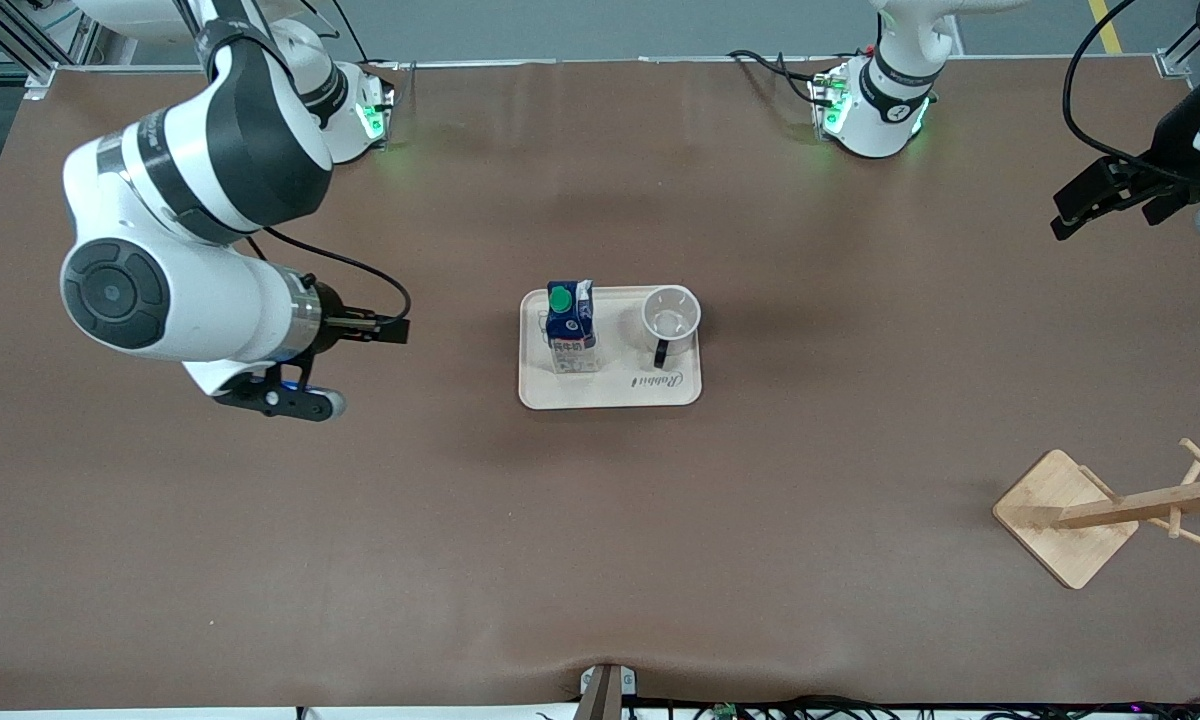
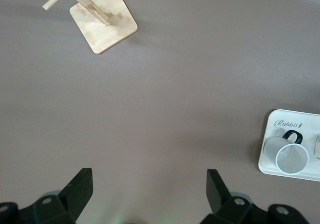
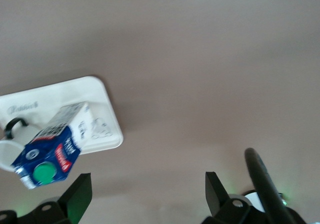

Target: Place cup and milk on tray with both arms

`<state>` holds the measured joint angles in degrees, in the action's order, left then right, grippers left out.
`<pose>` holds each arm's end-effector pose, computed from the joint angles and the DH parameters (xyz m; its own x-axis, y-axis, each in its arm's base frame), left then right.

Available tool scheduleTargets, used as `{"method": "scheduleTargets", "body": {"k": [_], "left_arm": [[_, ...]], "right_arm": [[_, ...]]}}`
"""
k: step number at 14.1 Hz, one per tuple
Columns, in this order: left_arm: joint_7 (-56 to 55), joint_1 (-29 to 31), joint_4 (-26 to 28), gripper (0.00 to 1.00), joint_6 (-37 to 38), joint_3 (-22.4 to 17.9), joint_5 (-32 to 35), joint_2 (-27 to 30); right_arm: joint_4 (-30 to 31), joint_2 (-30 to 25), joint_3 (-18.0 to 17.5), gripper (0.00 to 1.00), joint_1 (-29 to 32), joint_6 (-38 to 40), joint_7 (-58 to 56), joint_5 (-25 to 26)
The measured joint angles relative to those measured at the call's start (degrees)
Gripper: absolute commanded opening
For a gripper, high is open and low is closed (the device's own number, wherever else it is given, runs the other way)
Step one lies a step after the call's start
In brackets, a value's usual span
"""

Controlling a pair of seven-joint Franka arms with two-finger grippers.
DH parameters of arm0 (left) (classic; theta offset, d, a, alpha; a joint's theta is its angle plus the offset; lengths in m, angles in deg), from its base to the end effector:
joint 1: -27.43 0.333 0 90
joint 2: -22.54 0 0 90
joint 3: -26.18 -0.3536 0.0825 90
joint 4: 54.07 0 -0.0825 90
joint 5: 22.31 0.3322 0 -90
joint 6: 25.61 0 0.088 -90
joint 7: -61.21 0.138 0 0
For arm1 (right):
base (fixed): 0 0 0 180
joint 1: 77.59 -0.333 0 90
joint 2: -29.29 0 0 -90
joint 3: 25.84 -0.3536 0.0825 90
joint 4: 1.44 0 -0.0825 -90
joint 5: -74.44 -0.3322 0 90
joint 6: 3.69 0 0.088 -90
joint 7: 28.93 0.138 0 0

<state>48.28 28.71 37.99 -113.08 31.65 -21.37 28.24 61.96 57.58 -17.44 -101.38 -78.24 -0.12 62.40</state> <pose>0.4628 -0.0345 0.6600 0.9879 0.1529 0.0242 0.1534 -0.9879 -0.0209 0.5794 0.2182 0.5236 0.9279 -0.1919 -0.3197 -0.1973 -0.9802 0.0157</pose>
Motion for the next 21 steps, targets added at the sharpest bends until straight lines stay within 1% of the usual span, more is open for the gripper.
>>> {"method": "scheduleTargets", "body": {"k": [2,5,6,7,9,11,13,15,17,20,21], "left_arm": [[0.0,0.0,0.0,1.00,0.0,0.0,0.0,0.0],[0.0,0.0,0.3,1.00,0.0,0.0,0.0,0.0],[0.0,0.0,0.4,1.00,0.0,0.0,0.0,0.0],[0.0,0.0,0.5,1.00,0.0,0.0,0.0,0.0],[0.0,0.0,0.5,1.00,0.0,0.0,0.0,0.0],[0.0,0.1,0.5,1.00,0.0,0.0,0.0,0.0],[0.0,0.0,0.5,1.00,0.0,0.0,0.0,0.0],[0.0,0.0,0.5,1.00,0.0,0.0,0.0,0.0],[0.0,0.0,0.5,1.00,0.0,0.0,0.0,0.0],[0.0,0.1,0.5,1.00,0.0,0.0,0.0,0.0],[0.0,0.1,0.5,1.00,0.0,0.0,0.0,0.0]], "right_arm": [[-0.8,-1.8,0.9,1.00,2.3,0.5,0.0,0.9],[-1.0,-7.3,2.2,1.00,6.9,5.7,-0.2,1.0],[-0.6,-9.2,2.3,1.00,7.9,7.0,-0.2,1.7],[0.6,-11.2,2.5,1.00,8.8,7.4,-0.5,3.6],[5.6,-15.6,2.7,1.00,11.0,5.7,-5.6,7.1],[12.1,-20.2,2.9,1.00,15.0,2.4,-13.0,8.0],[16.7,-24.0,3.0,1.00,18.8,1.1,-17.5,8.4],[19.2,-26.5,2.5,1.00,19.0,-0.2,-18.4,10.6],[21.6,-28.1,1.5,1.00,18.6,-2.2,-18.4,11.5],[22.1,-28.5,1.1,1.00,18.3,-3.2,-18.9,12.0],[22.1,-28.6,1.1,1.00,18.2,-3.2,-20.6,12.0]]}}
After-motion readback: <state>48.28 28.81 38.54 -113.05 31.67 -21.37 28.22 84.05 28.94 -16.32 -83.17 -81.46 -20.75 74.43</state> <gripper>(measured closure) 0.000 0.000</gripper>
